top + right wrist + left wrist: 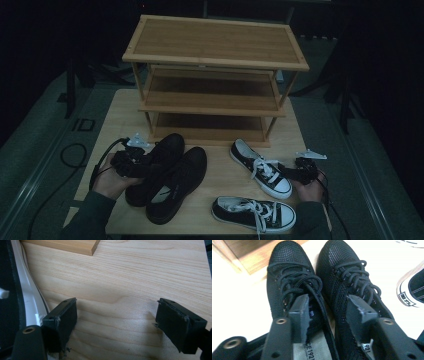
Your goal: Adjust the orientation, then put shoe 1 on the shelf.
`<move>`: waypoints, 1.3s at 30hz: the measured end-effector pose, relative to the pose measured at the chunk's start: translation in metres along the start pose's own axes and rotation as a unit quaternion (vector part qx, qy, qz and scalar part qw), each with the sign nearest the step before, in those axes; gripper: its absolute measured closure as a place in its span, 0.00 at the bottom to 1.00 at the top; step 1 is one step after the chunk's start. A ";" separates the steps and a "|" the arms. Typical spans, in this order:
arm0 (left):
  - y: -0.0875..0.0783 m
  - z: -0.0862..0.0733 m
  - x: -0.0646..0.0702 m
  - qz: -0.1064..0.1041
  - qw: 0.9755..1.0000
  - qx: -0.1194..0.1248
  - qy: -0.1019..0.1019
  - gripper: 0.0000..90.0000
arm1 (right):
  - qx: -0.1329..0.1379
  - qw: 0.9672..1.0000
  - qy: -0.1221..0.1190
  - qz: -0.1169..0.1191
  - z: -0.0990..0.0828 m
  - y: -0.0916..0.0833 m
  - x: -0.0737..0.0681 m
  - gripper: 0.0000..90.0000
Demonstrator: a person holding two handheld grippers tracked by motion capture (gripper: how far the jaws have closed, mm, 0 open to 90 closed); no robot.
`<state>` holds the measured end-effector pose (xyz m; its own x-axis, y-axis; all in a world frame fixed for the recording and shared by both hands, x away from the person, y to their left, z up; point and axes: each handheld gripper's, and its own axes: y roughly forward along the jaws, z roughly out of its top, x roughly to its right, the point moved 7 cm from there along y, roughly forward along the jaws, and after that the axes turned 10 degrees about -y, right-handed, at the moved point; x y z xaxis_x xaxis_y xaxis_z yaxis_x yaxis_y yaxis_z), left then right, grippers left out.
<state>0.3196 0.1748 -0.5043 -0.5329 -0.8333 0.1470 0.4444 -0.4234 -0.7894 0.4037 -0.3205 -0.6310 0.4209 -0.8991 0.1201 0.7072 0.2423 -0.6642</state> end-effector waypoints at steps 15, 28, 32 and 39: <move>-0.004 -0.006 0.003 -0.013 1.000 0.013 -0.015 0.52 | 0.000 1.000 0.000 0.000 0.000 0.000 0.000 0.19; 0.003 -0.006 0.015 -0.014 1.000 0.003 -0.014 0.40 | 0.000 1.000 0.000 0.000 0.000 0.000 0.000 0.19; 0.009 -0.008 0.020 -0.009 1.000 -0.009 -0.006 0.37 | 0.000 1.000 0.000 0.000 0.000 0.000 0.000 0.19; 0.013 -0.013 0.020 0.006 1.000 -0.021 -0.006 0.33 | 0.000 1.000 0.000 0.000 0.000 0.000 0.000 0.19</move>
<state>0.3058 0.1570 -0.5192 -0.5195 -0.8422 0.1445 0.4190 -0.3985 -0.8159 0.4037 -0.3205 -0.6310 0.4209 -0.8991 0.1203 0.7073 0.2422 -0.6642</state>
